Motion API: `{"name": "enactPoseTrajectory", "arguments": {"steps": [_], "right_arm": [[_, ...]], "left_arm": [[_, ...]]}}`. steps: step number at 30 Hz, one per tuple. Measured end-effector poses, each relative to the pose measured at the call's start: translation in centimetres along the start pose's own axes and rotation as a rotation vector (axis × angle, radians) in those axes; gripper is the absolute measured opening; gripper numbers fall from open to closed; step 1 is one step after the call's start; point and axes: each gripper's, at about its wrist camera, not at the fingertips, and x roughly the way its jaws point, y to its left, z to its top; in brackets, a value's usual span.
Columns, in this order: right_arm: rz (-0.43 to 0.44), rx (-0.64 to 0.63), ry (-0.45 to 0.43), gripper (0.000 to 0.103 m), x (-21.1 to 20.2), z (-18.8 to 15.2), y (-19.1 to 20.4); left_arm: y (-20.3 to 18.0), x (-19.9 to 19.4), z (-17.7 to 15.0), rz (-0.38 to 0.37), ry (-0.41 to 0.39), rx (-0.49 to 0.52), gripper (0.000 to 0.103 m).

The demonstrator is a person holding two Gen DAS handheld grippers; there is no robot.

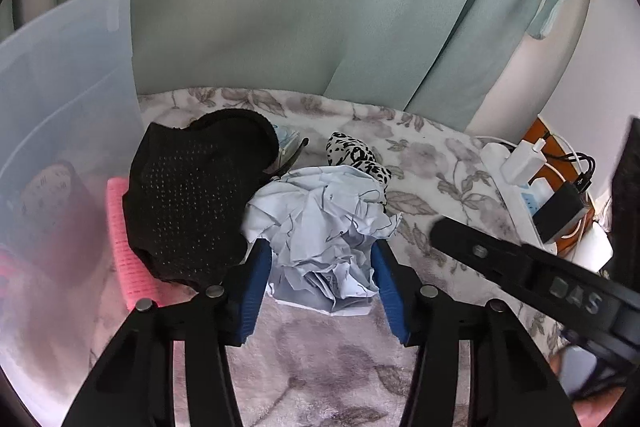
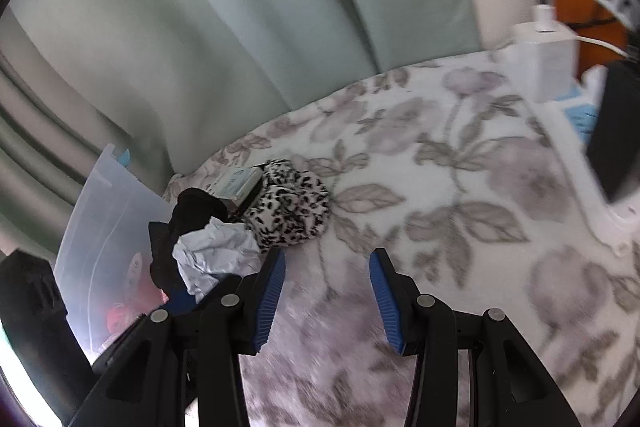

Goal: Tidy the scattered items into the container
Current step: 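Grasp the crumpled white paper with the left tool while the right tool grasps the leopard-print scrunchie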

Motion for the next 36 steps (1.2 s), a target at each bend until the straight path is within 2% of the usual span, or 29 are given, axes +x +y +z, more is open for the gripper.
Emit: {"name": "enactPoseTrajectory", "arguments": {"steps": [7, 16, 17, 18, 19, 21, 28, 36], "right_arm": [[0.048, -0.029, 0.008, 0.048, 2.3, 1.4, 1.6], [0.081, -0.006, 0.046, 0.047, 5.6, 2.7, 2.1], [0.089, 0.001, 0.045, 0.044, 5.7, 2.7, 2.1], [0.106, 0.007, 0.039, 0.03, 5.6, 2.7, 2.0], [0.122, 0.013, 0.031, 0.021, 5.5, 2.7, 1.9], [0.128, 0.007, 0.013, 0.012, 4.8, 2.6, 2.0], [0.139, 0.006, -0.036, 0.01, 1.9, 2.1, 2.0], [0.129, 0.074, -0.082, 0.01, -2.3, 0.7, 0.9]], "left_arm": [[0.9, 0.0, -0.9, -0.039, -0.014, -0.028, 0.045], [1.6, 0.1, -1.0, -0.066, -0.026, -0.043, 0.043], [1.7, 0.1, -1.0, -0.07, -0.028, -0.045, 0.043], [1.6, 0.0, -1.0, -0.072, -0.028, -0.044, 0.042], [1.6, 0.0, -1.0, -0.075, -0.028, -0.042, 0.042], [1.5, -0.1, -1.0, -0.077, -0.029, -0.037, 0.041], [1.4, -0.8, -0.9, -0.081, -0.019, -0.035, 0.039], [0.3, -3.4, -1.2, -0.117, -0.012, -0.013, 0.038]]}}
